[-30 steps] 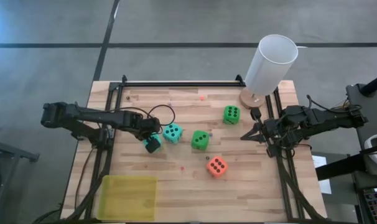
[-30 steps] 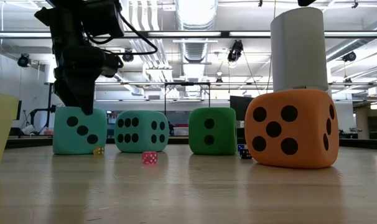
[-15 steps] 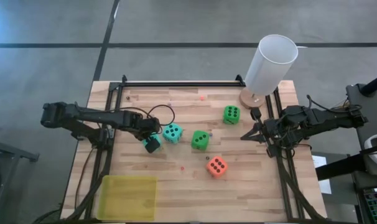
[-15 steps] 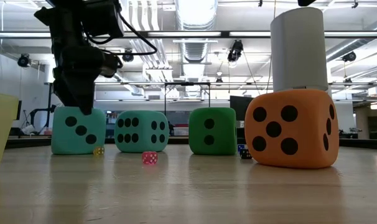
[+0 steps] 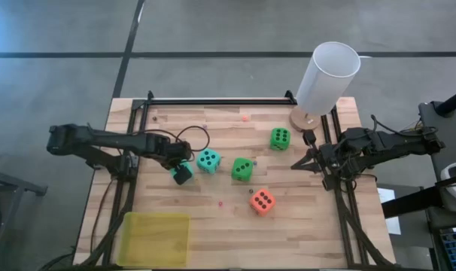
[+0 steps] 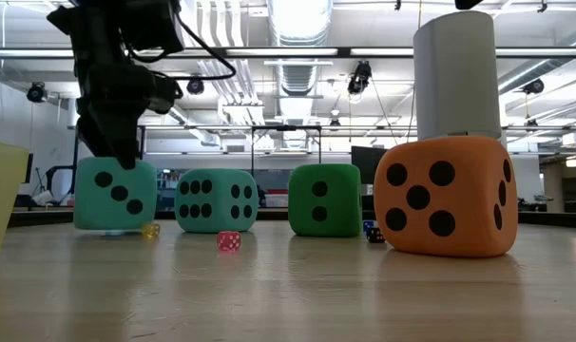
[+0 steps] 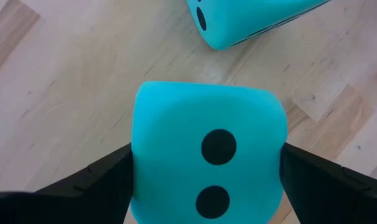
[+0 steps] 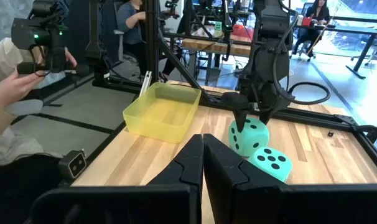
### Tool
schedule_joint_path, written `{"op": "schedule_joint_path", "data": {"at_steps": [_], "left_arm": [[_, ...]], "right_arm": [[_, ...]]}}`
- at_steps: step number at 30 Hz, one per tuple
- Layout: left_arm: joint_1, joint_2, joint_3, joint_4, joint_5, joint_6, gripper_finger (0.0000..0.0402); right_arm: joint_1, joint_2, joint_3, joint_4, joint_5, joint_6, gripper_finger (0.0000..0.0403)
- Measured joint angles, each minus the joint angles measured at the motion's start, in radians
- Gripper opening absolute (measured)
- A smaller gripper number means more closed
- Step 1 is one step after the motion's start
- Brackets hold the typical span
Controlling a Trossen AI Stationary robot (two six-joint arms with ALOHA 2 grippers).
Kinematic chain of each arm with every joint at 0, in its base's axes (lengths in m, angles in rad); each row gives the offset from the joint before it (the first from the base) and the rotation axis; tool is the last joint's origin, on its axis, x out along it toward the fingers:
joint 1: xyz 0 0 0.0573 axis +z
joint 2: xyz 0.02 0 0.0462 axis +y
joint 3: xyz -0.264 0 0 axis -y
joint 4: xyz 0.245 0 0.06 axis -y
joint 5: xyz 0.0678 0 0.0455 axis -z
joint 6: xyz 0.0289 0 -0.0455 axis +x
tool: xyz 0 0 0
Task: Pick & Place Dice
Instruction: Put the left large blue dice into the yellow bin
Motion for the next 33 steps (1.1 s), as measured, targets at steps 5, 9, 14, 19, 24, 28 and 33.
{"op": "schedule_joint_path", "data": {"at_steps": [5, 9, 14, 19, 24, 28, 33], "left_arm": [[0.000, -0.032, 0.000, -0.001, 0.037, -0.009, 0.0349], [-0.017, -0.058, 0.018, -0.010, 0.105, -0.011, 0.0350], [-0.058, -0.065, 0.096, -0.111, 0.112, -0.011, 0.0348], [-0.127, -0.067, 0.171, -0.176, 0.117, -0.037, 0.0352], [-0.240, -0.067, 0.220, -0.208, 0.134, -0.134, 0.0351], [-0.358, -0.067, 0.230, -0.203, 0.135, -0.228, 0.0351], [-0.524, -0.067, 0.230, -0.193, 0.144, -0.389, 0.0352]], "right_arm": [[0.000, 0.000, 0.000, 0.000, 0.000, 0.000, 0.0008], [0.000, 0.000, 0.000, 0.000, 0.000, 0.000, 0.0008], [0.000, 0.000, 0.000, 0.000, 0.000, 0.000, 0.0008], [0.000, 0.000, 0.000, 0.000, 0.000, 0.000, 0.0008], [0.000, 0.000, 0.000, 0.000, 0.000, 0.000, 0.0008], [0.000, 0.000, 0.000, 0.000, 0.000, 0.000, 0.0008], [0.000, 0.000, 0.000, 0.000, 0.000, 0.000, 0.0008]]}}
